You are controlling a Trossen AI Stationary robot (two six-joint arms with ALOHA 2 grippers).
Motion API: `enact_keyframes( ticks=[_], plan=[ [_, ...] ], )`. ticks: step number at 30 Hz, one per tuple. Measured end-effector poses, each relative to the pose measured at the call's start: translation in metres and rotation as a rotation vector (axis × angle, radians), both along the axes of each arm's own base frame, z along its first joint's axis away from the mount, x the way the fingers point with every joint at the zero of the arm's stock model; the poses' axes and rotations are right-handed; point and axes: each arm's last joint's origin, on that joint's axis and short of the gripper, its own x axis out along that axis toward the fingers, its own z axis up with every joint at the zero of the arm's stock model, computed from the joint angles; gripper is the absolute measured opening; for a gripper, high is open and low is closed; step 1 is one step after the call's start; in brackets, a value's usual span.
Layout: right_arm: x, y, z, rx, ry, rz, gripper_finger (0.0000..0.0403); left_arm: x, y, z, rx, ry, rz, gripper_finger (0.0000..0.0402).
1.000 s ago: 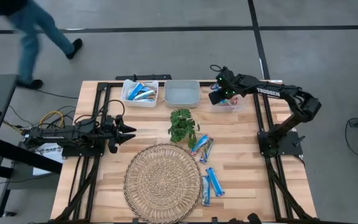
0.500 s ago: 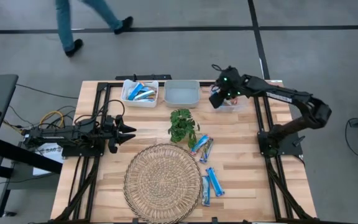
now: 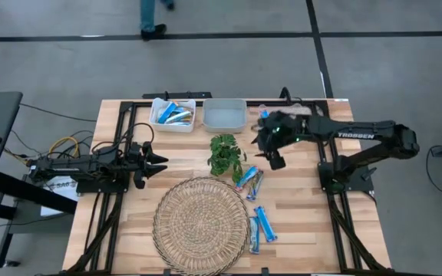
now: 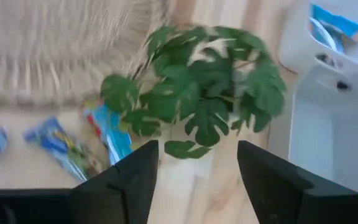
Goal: Pick and place Granola Bars by type
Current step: Put the red granola bar into the transparent bin
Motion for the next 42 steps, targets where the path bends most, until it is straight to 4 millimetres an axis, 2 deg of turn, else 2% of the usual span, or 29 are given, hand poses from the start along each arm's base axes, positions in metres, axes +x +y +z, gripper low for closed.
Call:
enact_keyframes(
  ticks=[6, 18, 23, 31, 36, 42],
  plan=[
    [0.014, 0.027, -0.019, -0.218, 0.115, 0.194, 0.0200, 0.000, 0.000, 0.000, 0.000, 0.000, 0.000, 0.0153],
    [0.036, 0.056, -0.070, -0.221, 0.325, 0.327, 0.0173, 0.000, 0.000, 0.000, 0.000, 0.000, 0.000, 0.0153],
    [0.043, 0.060, -0.088, -0.214, 0.389, 0.350, 0.0169, 0.000, 0.000, 0.000, 0.000, 0.000, 0.000, 0.0153],
    [0.054, 0.056, -0.111, -0.206, 0.426, 0.338, 0.0169, 0.000, 0.000, 0.000, 0.000, 0.000, 0.000, 0.0153],
    [0.058, 0.054, -0.118, -0.204, 0.430, 0.334, 0.0169, 0.000, 0.000, 0.000, 0.000, 0.000, 0.000, 0.0153],
    [0.064, 0.054, -0.116, -0.213, 0.363, 0.325, 0.0169, 0.000, 0.000, 0.000, 0.000, 0.001, 0.000, 0.0153]
  ],
)
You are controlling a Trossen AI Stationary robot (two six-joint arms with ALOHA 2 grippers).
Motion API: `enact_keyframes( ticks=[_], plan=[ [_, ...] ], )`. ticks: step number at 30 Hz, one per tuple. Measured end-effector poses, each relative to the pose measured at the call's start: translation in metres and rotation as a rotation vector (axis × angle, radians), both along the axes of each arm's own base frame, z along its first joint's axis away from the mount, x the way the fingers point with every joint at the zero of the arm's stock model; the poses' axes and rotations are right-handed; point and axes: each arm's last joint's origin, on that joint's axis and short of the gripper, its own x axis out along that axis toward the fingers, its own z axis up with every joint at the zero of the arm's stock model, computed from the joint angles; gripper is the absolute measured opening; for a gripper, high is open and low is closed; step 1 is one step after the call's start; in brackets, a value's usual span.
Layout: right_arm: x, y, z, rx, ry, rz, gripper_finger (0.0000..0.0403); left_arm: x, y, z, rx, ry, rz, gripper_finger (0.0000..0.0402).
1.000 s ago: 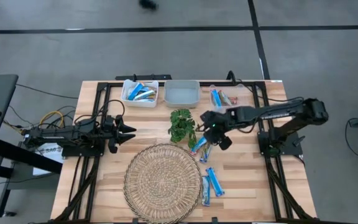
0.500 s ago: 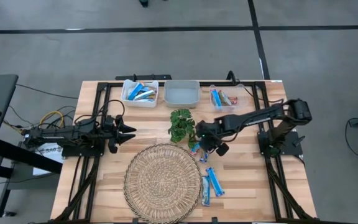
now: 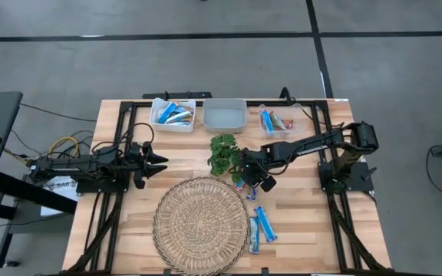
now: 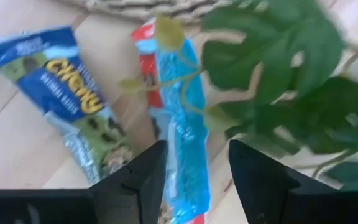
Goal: Pick and place Granola Bars by type
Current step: Put the red granola bar into the transparent bin
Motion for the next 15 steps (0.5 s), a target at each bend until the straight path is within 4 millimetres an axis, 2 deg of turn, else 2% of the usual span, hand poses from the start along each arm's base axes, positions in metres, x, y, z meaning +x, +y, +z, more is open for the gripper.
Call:
enact_keyframes(
  ticks=[5, 15],
  plan=[
    [0.002, 0.001, 0.000, 0.031, -0.020, 0.012, 0.0169, 0.000, 0.000, 0.000, 0.000, 0.000, 0.000, 0.0153],
    [0.004, -0.001, -0.011, 0.062, 0.018, 0.014, 0.0169, 0.000, 0.000, 0.000, 0.000, 0.000, 0.000, 0.0153]
  ],
)
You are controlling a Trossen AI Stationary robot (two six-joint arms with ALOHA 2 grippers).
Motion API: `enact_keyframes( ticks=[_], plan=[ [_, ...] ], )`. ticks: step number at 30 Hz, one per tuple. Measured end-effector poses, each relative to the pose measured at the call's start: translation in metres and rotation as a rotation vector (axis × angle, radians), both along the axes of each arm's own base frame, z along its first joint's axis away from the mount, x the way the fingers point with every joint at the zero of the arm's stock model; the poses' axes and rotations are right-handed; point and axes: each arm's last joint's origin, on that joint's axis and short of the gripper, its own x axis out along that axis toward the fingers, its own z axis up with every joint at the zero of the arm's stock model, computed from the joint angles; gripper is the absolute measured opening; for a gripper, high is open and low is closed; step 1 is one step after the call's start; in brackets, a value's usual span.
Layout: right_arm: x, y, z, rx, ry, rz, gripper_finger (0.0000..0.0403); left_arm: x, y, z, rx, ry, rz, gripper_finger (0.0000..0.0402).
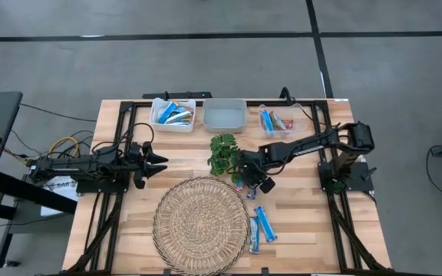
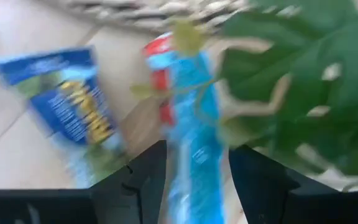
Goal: Pick and place Granola Bars by type
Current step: Put the red granola bar into the transparent bin
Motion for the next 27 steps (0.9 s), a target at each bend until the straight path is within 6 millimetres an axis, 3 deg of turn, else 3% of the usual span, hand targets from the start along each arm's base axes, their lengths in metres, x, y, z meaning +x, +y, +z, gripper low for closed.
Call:
enact_keyframes(
  ticks=[7, 15, 21, 27],
  plan=[
    [0.002, -0.004, -0.014, -0.002, 0.048, -0.014, 0.0155, 0.000, 0.000, 0.000, 0.000, 0.000, 0.000, 0.0153],
    [-0.001, -0.004, -0.012, -0.005, 0.067, -0.037, 0.0074, 0.000, 0.000, 0.000, 0.000, 0.000, 0.000, 0.0153],
    [-0.009, -0.004, -0.001, 0.005, 0.094, -0.079, 0.0027, 0.000, 0.000, 0.000, 0.000, 0.000, 0.000, 0.0153],
    [-0.020, 0.000, 0.021, 0.037, 0.076, -0.065, 0.0015, 0.000, 0.000, 0.000, 0.000, 0.000, 0.000, 0.0153]
  ],
)
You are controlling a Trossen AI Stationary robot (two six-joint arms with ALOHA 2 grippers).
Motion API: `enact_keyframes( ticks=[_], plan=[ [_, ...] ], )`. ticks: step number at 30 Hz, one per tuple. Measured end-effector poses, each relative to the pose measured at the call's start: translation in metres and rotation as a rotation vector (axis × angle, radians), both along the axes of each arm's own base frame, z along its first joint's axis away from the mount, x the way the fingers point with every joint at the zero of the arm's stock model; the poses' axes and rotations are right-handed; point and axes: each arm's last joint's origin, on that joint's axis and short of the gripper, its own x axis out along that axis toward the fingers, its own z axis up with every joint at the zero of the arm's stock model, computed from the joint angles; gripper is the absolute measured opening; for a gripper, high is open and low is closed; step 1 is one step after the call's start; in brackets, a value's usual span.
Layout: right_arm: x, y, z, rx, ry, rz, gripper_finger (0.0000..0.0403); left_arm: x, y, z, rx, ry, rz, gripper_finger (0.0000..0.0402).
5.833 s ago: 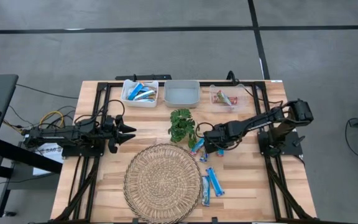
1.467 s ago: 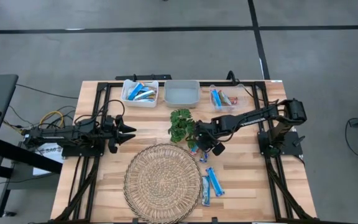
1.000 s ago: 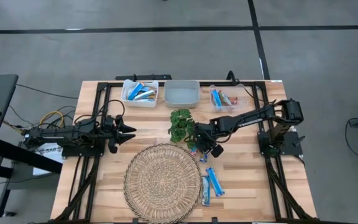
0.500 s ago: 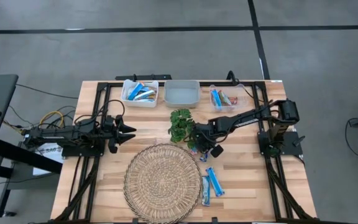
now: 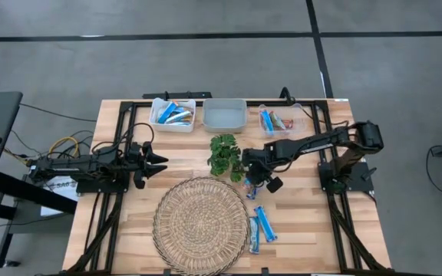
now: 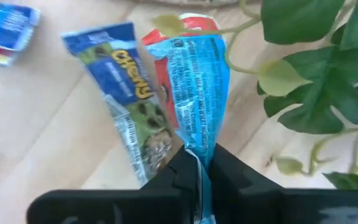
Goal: Pick and place Granola Bars by type
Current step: Put the red granola bar into the transparent bin
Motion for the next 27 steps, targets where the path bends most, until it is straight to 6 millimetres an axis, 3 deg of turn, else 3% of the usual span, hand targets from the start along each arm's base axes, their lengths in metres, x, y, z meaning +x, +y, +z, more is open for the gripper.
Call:
enact_keyframes(
  ticks=[9, 20, 27],
  plan=[
    [-0.020, -0.012, 0.026, 0.020, 0.025, -0.167, 0.0023, 0.000, 0.000, 0.000, 0.000, 0.000, 0.000, 0.0153],
    [-0.038, -0.056, 0.046, -0.115, -0.028, -0.644, 0.0018, 0.000, 0.000, 0.000, 0.000, 0.000, 0.000, 0.0153],
    [-0.052, -0.085, 0.064, -0.245, -0.137, -0.852, 0.0019, 0.000, 0.000, 0.000, 0.000, 0.000, 0.000, 0.0153]
  ],
)
